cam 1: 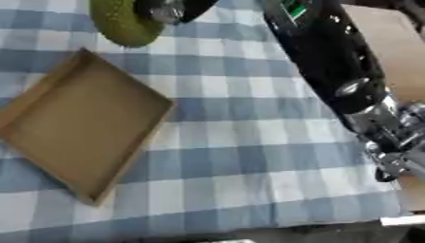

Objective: Pick up objects on the table and place them in the box.

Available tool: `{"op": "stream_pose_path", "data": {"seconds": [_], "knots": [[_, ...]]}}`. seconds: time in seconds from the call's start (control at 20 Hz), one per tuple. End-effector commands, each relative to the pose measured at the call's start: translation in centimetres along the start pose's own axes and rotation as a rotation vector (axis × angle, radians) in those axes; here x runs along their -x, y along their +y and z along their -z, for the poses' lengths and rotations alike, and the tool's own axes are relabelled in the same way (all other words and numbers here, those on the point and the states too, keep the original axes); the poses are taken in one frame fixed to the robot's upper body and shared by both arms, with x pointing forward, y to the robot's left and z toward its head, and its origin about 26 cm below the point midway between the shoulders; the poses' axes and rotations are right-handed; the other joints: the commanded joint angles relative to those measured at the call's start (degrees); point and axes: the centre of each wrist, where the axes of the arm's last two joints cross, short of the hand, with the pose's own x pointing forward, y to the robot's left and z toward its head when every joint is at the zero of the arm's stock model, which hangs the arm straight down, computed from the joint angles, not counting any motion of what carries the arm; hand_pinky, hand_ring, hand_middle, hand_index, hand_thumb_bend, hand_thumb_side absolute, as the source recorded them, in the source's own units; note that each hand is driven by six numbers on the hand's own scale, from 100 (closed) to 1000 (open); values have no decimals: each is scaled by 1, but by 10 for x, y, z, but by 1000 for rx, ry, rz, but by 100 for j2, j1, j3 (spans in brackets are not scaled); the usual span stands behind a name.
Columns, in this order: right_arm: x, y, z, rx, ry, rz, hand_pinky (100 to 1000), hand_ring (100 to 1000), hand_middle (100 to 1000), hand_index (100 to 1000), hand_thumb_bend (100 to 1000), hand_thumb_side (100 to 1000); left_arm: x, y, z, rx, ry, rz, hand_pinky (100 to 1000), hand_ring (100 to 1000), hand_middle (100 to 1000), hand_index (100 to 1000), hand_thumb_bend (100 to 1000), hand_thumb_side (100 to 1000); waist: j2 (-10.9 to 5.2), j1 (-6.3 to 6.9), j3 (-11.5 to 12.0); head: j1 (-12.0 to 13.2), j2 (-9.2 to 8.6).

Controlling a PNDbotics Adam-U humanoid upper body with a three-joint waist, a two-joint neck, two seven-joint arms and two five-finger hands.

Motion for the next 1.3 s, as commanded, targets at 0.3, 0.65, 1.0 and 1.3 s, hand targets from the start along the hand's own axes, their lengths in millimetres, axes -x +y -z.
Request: {"op": "stream_pose_path", "data": {"seconds": [0.3, 0.65, 1.0, 1.3], "knots": [[9, 27, 15, -27, 111, -56, 817, 784, 488, 535, 100, 203, -5, -6, 13, 30, -56, -32, 722, 714, 696, 700, 534, 391, -75, 48, 68, 48, 12], [14, 65, 28, -148, 108, -86, 816, 784, 494, 541, 100, 214, -5, -10, 15, 45, -62, -52, 723, 714, 695, 700, 532, 392, -56, 7, 117, 2, -41], [14, 87, 32, -243, 71, -94, 816, 786, 501, 555, 100, 224, -5, -12, 15, 64, -61, -62, 722, 715, 696, 700, 529, 396, -45, -4, 129, -1, -71], [12, 100, 36, -307, 41, -104, 815, 786, 506, 560, 100, 233, -5, -13, 14, 82, -56, -67, 723, 716, 698, 700, 525, 400, -41, -12, 137, -5, -80]]}}
